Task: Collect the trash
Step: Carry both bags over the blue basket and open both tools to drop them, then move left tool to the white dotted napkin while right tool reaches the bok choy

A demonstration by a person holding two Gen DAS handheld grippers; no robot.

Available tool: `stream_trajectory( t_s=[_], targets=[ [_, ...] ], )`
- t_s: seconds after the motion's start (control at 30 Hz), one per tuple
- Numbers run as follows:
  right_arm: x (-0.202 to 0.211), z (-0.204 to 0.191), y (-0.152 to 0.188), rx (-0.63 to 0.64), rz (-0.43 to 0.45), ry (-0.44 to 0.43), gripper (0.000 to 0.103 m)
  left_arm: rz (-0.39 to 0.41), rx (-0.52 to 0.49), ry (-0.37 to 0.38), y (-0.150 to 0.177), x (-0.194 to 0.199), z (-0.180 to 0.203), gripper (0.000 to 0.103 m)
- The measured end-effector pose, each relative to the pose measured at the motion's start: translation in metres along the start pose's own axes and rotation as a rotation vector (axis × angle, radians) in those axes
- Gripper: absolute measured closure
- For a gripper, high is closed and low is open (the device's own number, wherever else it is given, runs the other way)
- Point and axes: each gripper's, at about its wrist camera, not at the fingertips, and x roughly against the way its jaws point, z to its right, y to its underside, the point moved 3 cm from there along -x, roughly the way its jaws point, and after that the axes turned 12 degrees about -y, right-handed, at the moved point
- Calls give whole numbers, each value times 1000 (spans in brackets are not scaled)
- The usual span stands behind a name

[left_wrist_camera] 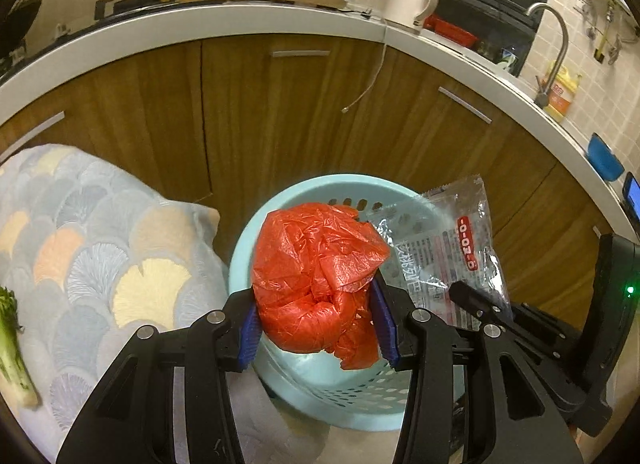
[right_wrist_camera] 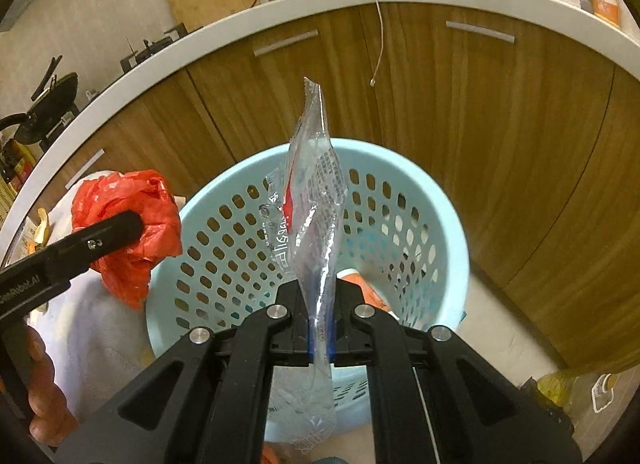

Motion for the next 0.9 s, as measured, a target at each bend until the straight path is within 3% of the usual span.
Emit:
stream_trajectory(
  t_s=[0.1, 0.17, 0.23, 0.3, 0.9],
  targets=[
    [-8, -2, 2, -2, -30, -9, 98, -8, -11, -11, 0, -3, 0, 51],
    [-12, -2, 2, -4, -50, -3, 91, -7, -16, -32, 0, -2, 0, 43],
    [-14, -2, 4, -3, -55, 0, 69, -3, -9, -36, 0, 0, -2, 39],
    [-12, -1, 5, -1, -44, 10, 55, -1, -5, -42, -2, 0, -4, 37],
    [21, -31, -3, 52, 14, -32, 54, 84, 70, -41, -2, 52, -31, 36]
  ],
)
